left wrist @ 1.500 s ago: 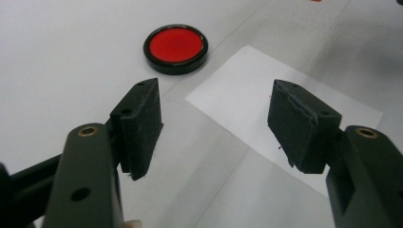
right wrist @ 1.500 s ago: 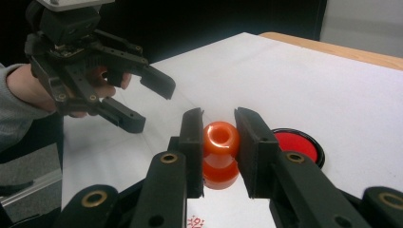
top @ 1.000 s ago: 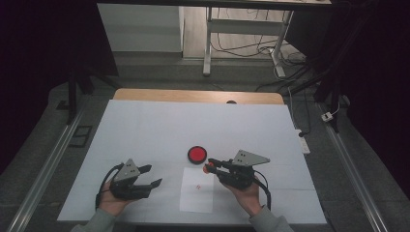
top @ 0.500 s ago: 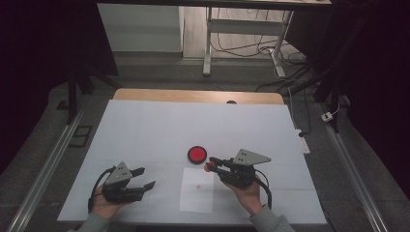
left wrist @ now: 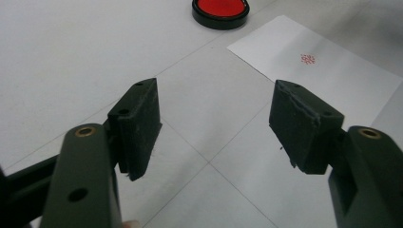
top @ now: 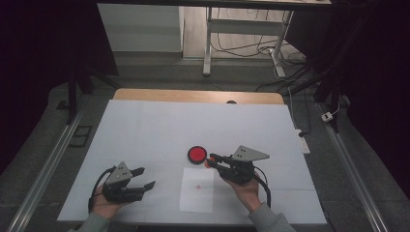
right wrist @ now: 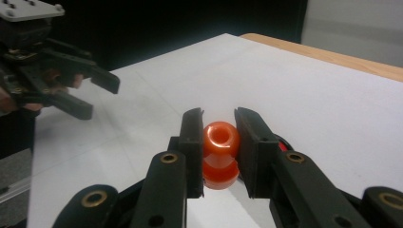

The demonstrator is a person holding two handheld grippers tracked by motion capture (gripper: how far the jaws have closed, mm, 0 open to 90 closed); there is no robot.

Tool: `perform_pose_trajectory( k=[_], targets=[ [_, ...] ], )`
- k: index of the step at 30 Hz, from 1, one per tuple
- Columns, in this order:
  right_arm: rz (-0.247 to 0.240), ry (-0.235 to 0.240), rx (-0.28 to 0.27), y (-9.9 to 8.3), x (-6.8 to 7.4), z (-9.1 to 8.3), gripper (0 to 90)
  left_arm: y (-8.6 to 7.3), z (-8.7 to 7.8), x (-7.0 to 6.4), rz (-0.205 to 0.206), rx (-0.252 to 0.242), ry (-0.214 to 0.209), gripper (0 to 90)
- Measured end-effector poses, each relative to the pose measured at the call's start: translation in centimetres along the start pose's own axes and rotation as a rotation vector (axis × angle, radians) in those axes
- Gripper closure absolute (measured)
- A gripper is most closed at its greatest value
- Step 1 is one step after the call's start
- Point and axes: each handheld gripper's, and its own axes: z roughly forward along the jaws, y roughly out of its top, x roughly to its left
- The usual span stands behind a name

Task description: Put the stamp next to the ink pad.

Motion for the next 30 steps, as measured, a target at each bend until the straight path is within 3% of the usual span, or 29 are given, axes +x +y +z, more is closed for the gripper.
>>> perform_pose_trajectory(
  k=[23, 30],
  targets=[
    [0.016, -0.112, 0.042, 0.7, -2.8, 2.3, 72.3, 0.0, 0.3, 0.1, 0.001, 0.011, 0.008, 30.6],
    [0.033, -0.145, 0.08, 0.3, -3.6, 3.1, 72.3, -0.1, 0.4, 0.1, 0.001, 0.016, 0.008, 30.6]
  ],
)
